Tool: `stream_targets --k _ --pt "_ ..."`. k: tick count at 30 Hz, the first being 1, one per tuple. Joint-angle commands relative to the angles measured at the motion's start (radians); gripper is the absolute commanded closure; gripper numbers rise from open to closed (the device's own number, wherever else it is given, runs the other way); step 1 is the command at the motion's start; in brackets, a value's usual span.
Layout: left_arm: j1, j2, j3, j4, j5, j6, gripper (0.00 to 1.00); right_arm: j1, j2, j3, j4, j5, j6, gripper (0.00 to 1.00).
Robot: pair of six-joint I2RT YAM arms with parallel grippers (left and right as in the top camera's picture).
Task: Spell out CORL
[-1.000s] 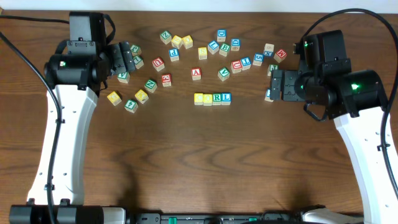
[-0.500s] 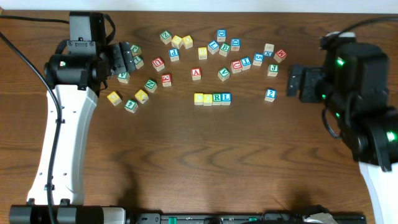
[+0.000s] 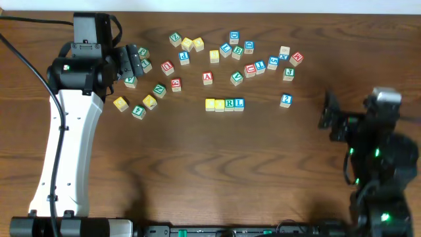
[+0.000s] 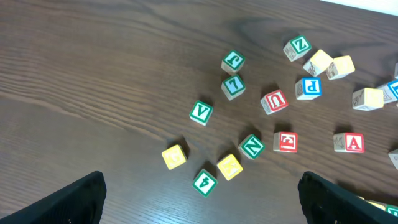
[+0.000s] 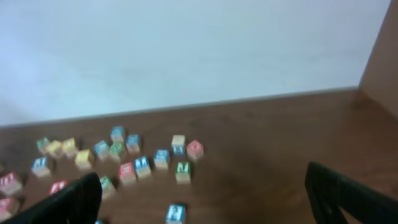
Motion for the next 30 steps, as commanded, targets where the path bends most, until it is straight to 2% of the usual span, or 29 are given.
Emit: stream_targets --k 1,5,13,19,30 --pt "0.007 0.008 -0.015 0.0 -0.01 0.003 0.02 -0.037 -0.152 -0.177 0.077 -0.063 -0.027 0.01" --pt "0.007 0.008 -0.015 0.0 -0.01 0.003 0.03 -0.049 -0.341 -0.394 0.177 -0.064 -0.027 0.01" --pt "0.007 0.008 -0.015 0.0 -0.01 0.003 0.03 -0.048 -0.516 -0.599 0.236 -0.064 -0.026 0.01" --pt "0.007 0.008 -0.015 0.0 -0.009 0.003 0.02 -0.049 -0.599 -0.676 0.236 -0.065 -0.026 0.01" --pt "0.007 0.008 -0.015 0.0 -0.01 0.003 0.03 -0.047 -0.597 -0.691 0.199 -0.064 -0.023 0.01"
